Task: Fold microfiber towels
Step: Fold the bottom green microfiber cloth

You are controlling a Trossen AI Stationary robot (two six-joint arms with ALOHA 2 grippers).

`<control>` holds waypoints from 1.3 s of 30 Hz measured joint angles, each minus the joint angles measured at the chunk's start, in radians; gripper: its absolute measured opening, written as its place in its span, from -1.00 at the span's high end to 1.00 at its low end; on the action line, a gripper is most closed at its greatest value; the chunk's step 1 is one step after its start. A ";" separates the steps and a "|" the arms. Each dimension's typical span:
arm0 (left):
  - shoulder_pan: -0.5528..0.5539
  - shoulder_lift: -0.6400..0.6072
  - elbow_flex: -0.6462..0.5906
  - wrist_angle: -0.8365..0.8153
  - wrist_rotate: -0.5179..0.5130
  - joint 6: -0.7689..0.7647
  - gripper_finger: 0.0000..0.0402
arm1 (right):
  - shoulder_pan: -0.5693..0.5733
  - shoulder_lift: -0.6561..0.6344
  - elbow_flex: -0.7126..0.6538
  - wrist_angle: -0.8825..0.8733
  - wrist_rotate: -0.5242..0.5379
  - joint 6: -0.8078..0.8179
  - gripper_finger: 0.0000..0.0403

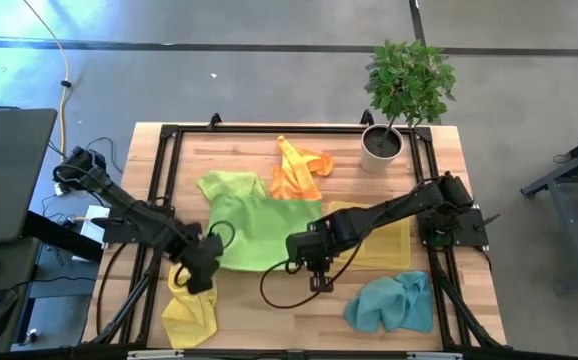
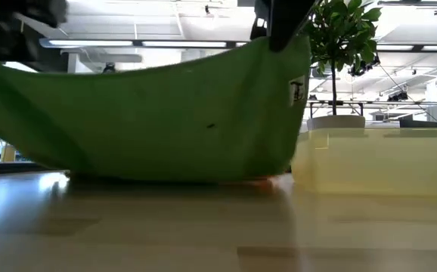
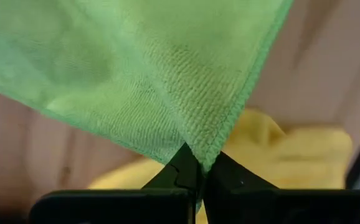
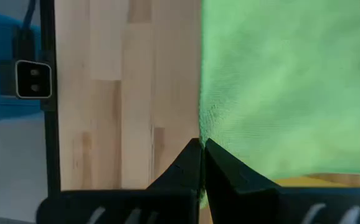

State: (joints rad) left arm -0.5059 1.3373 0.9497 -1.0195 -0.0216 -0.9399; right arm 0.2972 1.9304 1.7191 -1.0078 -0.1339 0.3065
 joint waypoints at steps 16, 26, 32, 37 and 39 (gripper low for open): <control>0.005 0.024 0.000 -0.122 -0.177 0.069 1.00 | -0.041 0.041 0.000 0.035 0.025 0.012 1.00; 0.254 0.016 0.000 -0.291 -0.618 0.149 1.00 | -0.184 0.038 0.000 -0.035 0.526 -0.105 1.00; 0.426 0.016 0.000 -0.318 -0.841 0.195 1.00 | -0.279 0.038 0.000 -0.083 0.659 -0.117 1.00; 0.561 0.016 0.000 -0.321 -1.017 0.224 1.00 | -0.338 0.038 0.000 -0.068 0.751 -0.187 1.00; 0.611 0.016 0.000 -0.320 -1.046 0.243 1.00 | -0.361 0.038 0.000 -0.046 0.791 -0.218 1.00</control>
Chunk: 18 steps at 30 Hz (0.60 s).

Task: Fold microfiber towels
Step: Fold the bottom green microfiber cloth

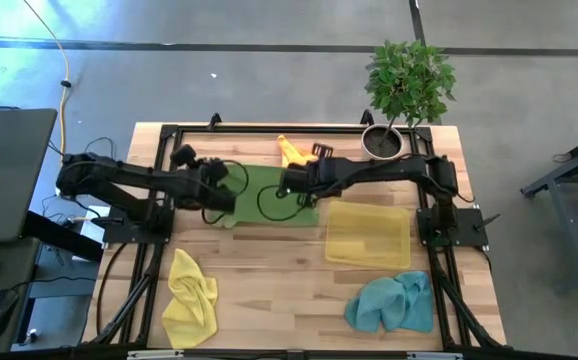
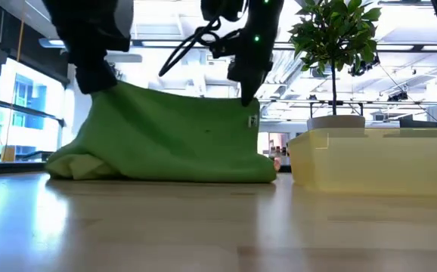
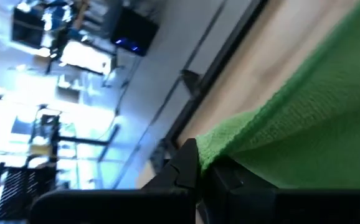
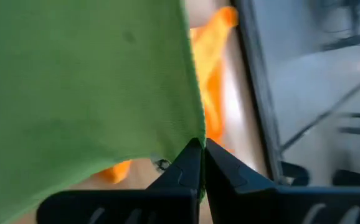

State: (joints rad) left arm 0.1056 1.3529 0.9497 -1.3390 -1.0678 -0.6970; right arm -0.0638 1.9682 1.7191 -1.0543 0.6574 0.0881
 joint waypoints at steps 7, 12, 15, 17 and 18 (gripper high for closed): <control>0.148 0.000 0.001 0.046 -0.144 0.110 1.00 | -0.096 0.000 0.000 0.072 0.184 -0.099 1.00; 0.241 0.001 0.001 0.170 -0.256 0.231 1.00 | -0.174 0.000 0.000 0.153 0.208 -0.158 1.00; 0.292 0.001 0.001 0.289 -0.281 0.331 1.00 | -0.214 0.000 0.000 0.213 0.211 -0.204 1.00; 0.324 0.001 0.001 0.377 -0.284 0.399 1.00 | -0.236 0.000 0.000 0.254 0.217 -0.236 1.00; 0.339 0.001 0.001 0.424 -0.284 0.433 1.00 | -0.245 0.000 0.000 0.277 0.230 -0.251 1.00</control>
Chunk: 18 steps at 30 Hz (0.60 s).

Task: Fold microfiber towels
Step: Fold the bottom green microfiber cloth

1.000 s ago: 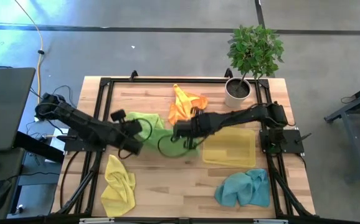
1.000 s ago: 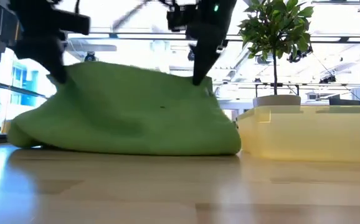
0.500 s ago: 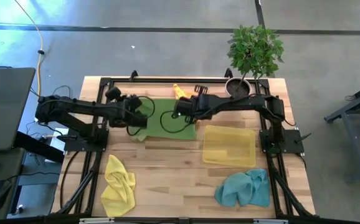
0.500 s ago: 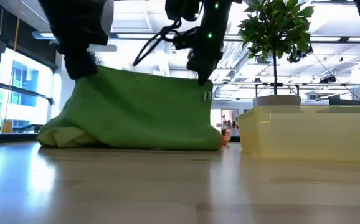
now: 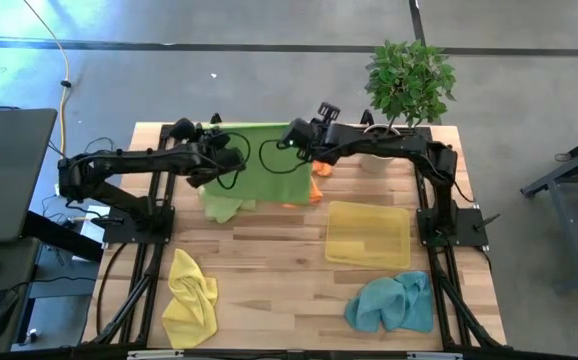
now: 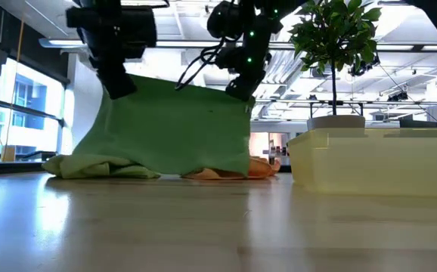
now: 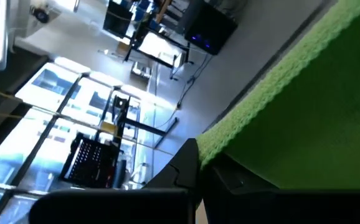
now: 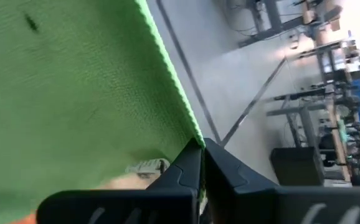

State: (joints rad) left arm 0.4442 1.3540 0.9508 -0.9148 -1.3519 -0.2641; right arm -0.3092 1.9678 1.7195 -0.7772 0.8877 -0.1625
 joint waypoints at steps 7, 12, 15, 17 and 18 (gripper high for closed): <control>0.035 0.000 0.033 0.231 0.001 0.283 1.00 | -0.004 0.000 0.065 0.051 0.130 -0.140 1.00; -0.007 -0.008 0.172 0.223 0.001 0.376 1.00 | 0.050 -0.001 0.258 -0.026 0.086 -0.160 1.00; -0.057 -0.044 0.267 0.206 0.000 0.456 1.00 | 0.090 -0.002 0.413 -0.196 0.020 -0.115 1.00; -0.107 -0.076 0.319 0.161 0.001 0.475 1.00 | 0.120 -0.002 0.520 -0.347 -0.028 -0.026 1.00; -0.138 -0.094 0.343 0.141 0.001 0.474 1.00 | 0.134 -0.004 0.566 -0.420 -0.062 0.037 1.00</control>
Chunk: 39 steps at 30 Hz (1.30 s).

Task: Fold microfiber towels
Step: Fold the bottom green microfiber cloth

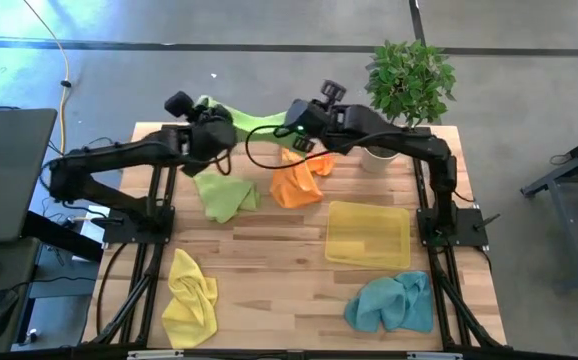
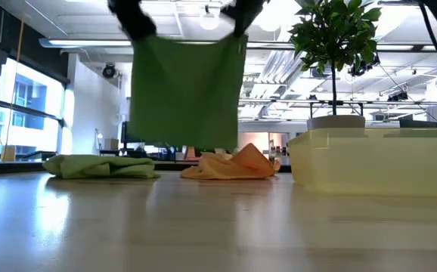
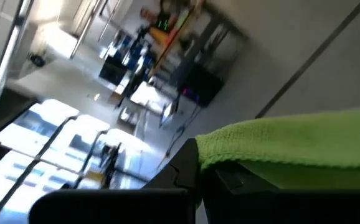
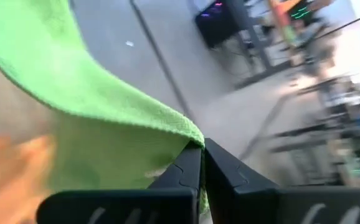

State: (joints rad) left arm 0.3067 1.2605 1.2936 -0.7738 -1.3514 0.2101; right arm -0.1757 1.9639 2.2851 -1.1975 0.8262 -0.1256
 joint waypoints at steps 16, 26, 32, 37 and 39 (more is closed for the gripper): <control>-0.560 -0.044 0.059 -0.370 0.636 -0.765 1.00 | 0.282 -0.086 -0.191 -0.191 -0.526 0.328 1.00; -0.653 0.117 0.058 -0.651 0.933 -1.071 1.00 | 0.369 -0.086 -0.205 -0.165 -0.618 0.395 1.00; -0.700 0.161 0.059 -0.611 1.097 -1.101 1.00 | 0.383 -0.080 -0.206 -0.159 -0.690 0.440 1.00; -0.730 0.164 0.059 -0.597 1.125 -1.098 1.00 | 0.382 -0.080 -0.206 -0.172 -0.704 0.422 1.00; -0.725 0.164 0.059 -0.636 1.089 -1.098 1.00 | 0.373 -0.080 -0.206 -0.171 -0.677 0.388 1.00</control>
State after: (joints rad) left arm -0.4185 1.4250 1.3521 -1.4102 -0.2619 -0.8879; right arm 0.1972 1.8839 2.0789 -1.3689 0.1496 0.2622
